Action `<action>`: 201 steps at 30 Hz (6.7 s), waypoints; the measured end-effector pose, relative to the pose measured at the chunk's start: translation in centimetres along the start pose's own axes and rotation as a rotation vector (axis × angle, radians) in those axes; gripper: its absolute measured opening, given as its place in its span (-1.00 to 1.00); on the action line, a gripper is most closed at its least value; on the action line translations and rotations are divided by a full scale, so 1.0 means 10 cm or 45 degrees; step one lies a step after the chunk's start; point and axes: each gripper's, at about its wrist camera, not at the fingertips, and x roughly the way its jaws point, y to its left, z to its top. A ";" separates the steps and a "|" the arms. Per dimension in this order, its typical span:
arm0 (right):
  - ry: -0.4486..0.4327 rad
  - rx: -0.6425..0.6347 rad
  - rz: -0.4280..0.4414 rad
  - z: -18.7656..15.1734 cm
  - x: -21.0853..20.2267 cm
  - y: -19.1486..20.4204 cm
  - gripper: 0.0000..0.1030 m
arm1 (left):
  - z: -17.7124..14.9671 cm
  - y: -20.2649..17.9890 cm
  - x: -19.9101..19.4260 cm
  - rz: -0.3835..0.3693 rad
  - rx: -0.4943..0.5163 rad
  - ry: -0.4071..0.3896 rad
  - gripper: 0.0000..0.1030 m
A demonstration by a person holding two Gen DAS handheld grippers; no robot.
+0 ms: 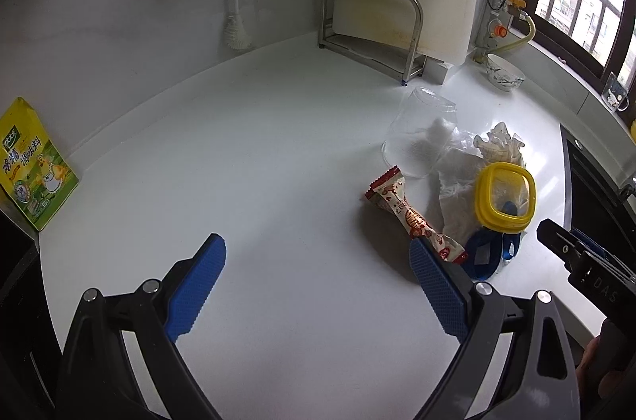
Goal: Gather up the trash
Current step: 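Grasp the yellow-rimmed lid with the right tool while the left tool grasps the snack wrapper, then carry the lid and wrapper over the grey bin and open both tools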
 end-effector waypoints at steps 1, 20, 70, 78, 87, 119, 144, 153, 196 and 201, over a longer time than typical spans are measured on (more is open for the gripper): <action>0.004 0.000 -0.011 0.00 0.05 0.04 0.39 | 0.01 0.01 0.04 0.000 0.002 0.004 0.78; 0.030 -0.043 -0.199 0.11 0.57 0.41 0.41 | 0.06 0.25 0.39 -0.031 -0.029 0.050 0.78; -0.090 0.060 -0.204 -0.09 -0.10 -0.31 0.30 | -0.11 -0.53 0.89 -0.209 -0.044 0.193 -0.53; -0.100 0.062 -0.171 -0.13 -0.24 -0.30 0.30 | -0.12 -0.44 0.66 -0.195 0.020 0.151 -0.54; -0.110 0.005 -0.144 -0.29 -0.62 -0.33 0.30 | -0.29 -0.43 0.15 -0.196 0.072 0.114 -0.54; 0.068 -0.045 -0.072 -1.33 -1.73 -1.70 0.30 | -1.42 -2.03 -1.01 -0.389 0.245 0.168 -0.54; 0.339 -0.098 0.111 -1.65 -1.16 -1.97 0.30 | -2.01 -2.28 -0.66 -0.308 0.237 0.374 -0.54; 0.459 -0.047 0.185 -1.76 -0.86 -2.04 0.31 | -2.09 -2.28 -0.49 -0.307 0.228 0.428 -0.52; 0.417 -0.016 0.130 -1.76 -1.11 -2.25 0.36 | -2.00 -2.21 -0.87 -0.213 0.172 0.301 0.42; 0.382 -0.058 0.142 -1.73 -1.29 -2.32 0.39 | -2.00 -2.24 -1.04 -0.190 0.143 0.274 0.61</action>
